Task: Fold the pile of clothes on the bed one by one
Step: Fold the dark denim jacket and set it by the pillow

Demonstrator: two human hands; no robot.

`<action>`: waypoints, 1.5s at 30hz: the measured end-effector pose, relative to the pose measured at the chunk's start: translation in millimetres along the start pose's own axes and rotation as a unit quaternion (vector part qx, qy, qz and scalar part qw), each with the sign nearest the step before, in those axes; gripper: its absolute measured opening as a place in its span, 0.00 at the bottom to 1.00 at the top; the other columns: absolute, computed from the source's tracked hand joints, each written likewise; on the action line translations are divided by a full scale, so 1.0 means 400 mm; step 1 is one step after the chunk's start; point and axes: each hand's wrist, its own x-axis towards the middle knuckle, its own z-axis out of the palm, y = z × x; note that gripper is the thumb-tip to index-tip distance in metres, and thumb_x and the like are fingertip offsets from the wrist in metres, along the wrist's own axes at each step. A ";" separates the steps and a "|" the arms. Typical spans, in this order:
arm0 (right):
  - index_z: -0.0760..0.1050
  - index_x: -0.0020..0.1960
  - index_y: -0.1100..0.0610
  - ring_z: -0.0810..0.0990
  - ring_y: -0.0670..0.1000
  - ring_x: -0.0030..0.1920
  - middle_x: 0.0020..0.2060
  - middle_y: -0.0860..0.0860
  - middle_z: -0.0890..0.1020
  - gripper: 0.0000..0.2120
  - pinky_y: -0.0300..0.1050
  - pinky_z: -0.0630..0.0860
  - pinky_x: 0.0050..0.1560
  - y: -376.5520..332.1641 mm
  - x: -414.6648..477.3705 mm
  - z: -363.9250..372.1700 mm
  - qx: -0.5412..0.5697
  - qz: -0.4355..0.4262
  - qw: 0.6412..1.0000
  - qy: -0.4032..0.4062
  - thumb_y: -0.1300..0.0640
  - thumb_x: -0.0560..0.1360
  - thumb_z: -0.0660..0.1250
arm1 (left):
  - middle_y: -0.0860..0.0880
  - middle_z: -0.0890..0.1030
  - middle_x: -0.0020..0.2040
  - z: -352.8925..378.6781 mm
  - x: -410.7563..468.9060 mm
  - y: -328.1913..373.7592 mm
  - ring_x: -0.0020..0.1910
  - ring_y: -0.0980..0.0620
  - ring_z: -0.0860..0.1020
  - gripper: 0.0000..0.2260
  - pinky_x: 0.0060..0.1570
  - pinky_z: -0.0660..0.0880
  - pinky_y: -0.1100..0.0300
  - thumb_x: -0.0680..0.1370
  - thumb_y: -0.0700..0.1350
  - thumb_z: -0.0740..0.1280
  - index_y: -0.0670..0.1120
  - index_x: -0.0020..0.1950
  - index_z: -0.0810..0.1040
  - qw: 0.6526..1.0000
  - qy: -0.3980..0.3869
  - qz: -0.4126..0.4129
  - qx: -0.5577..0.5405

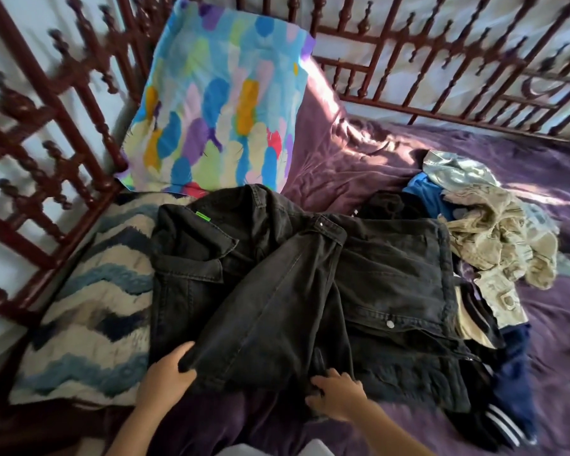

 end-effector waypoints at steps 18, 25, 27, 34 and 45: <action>0.67 0.69 0.53 0.66 0.57 0.67 0.66 0.55 0.68 0.21 0.51 0.68 0.65 -0.015 0.023 -0.094 0.033 -0.083 0.992 0.086 0.44 0.80 0.53 | 0.46 0.79 0.53 0.110 -0.039 -0.042 0.52 0.45 0.76 0.20 0.45 0.76 0.53 0.78 0.54 0.62 0.52 0.69 0.71 0.958 0.281 -0.050 -0.009; 0.66 0.69 0.56 0.64 0.58 0.68 0.67 0.57 0.67 0.22 0.53 0.65 0.67 -0.161 0.013 -0.249 -0.028 -0.162 0.980 0.112 0.46 0.80 0.53 | 0.39 0.76 0.60 0.062 -0.021 -0.029 0.57 0.39 0.75 0.32 0.54 0.75 0.46 0.74 0.51 0.70 0.43 0.73 0.63 0.950 0.271 -0.089 -0.131; 0.65 0.70 0.57 0.63 0.59 0.69 0.68 0.57 0.66 0.22 0.54 0.64 0.67 -0.216 0.019 -0.284 -0.056 -0.181 0.976 0.110 0.46 0.80 0.53 | 0.40 0.76 0.61 0.044 -0.018 -0.034 0.54 0.41 0.77 0.33 0.50 0.77 0.49 0.73 0.49 0.72 0.45 0.74 0.62 0.950 0.255 -0.080 -0.162; 0.65 0.70 0.57 0.64 0.62 0.68 0.67 0.60 0.66 0.22 0.54 0.66 0.66 -0.406 0.099 -0.415 -0.128 -0.223 0.958 0.124 0.48 0.80 0.55 | 0.45 0.68 0.69 0.005 -0.004 -0.050 0.61 0.44 0.73 0.26 0.52 0.72 0.55 0.77 0.46 0.67 0.46 0.72 0.62 0.941 0.161 -0.108 -0.278; 0.63 0.71 0.58 0.64 0.63 0.67 0.68 0.59 0.65 0.22 0.56 0.65 0.65 -0.562 0.307 -0.601 -0.166 -0.204 0.952 0.153 0.51 0.78 0.57 | 0.45 0.74 0.63 -0.180 0.168 0.009 0.63 0.45 0.72 0.25 0.59 0.72 0.52 0.78 0.56 0.62 0.44 0.69 0.67 0.964 0.221 -0.085 -0.121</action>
